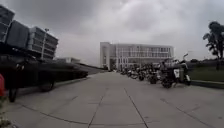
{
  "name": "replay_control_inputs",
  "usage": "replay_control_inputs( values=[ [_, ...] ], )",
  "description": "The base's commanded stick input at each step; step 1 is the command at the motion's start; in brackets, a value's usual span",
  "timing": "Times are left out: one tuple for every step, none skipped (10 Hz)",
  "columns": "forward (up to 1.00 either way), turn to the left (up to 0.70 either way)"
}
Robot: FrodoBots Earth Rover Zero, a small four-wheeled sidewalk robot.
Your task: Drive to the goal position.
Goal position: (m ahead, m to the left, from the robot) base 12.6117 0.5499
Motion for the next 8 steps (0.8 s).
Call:
replay_control_inputs(
  values=[
    [0.0,0.7],
    [0.0,0.7],
    [0.0,0.7],
    [0.0,0.7],
    [0.0,0.7],
    [0.0,0.7],
    [0.0,0.7],
    [0.0,0.7]
  ],
)
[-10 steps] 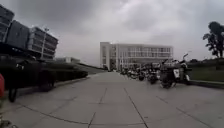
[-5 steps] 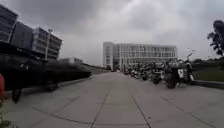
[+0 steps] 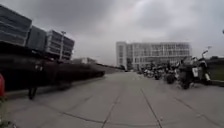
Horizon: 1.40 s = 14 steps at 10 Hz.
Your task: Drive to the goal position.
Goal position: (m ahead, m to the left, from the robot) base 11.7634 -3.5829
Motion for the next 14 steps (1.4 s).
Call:
replay_control_inputs(
  values=[
    [0.0,0.7],
    [0.0,0.7],
    [0.0,0.7],
    [0.0,0.7],
    [0.0,0.7],
    [0.0,0.7],
    [0.0,0.7],
    [0.0,0.7],
    [0.0,0.7],
    [0.0,0.7],
    [0.0,0.7],
    [0.0,0.0],
    [0.0,0.0],
    [0.0,0.0]
  ],
)
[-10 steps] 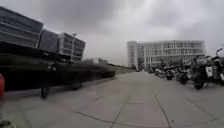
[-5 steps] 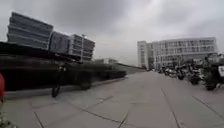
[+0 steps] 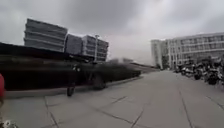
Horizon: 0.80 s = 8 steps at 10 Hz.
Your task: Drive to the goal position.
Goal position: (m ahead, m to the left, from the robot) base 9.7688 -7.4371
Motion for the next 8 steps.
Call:
replay_control_inputs(
  values=[
    [0.0,0.0],
    [0.0,0.0],
    [0.0,0.0],
    [0.0,0.0],
    [0.0,0.0],
    [0.0,0.0],
    [0.0,-0.04],
    [0.0,-0.5]
  ],
)
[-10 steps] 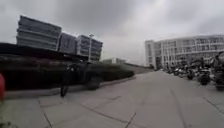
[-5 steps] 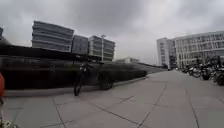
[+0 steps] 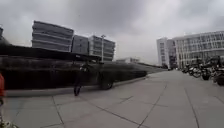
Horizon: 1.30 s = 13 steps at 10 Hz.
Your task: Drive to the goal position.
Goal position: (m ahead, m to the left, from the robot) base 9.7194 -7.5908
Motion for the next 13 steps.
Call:
replay_control_inputs(
  values=[
    [0.0,-0.7],
    [0.0,-0.7],
    [0.0,-0.7],
    [0.0,-0.7],
    [0.0,-0.7],
    [0.0,-0.7],
    [0.0,-0.7],
    [0.0,-0.7],
    [0.0,-0.7],
    [0.0,-0.7],
    [0.0,-0.7],
    [0.0,-0.7],
    [0.0,-0.7]
  ],
)
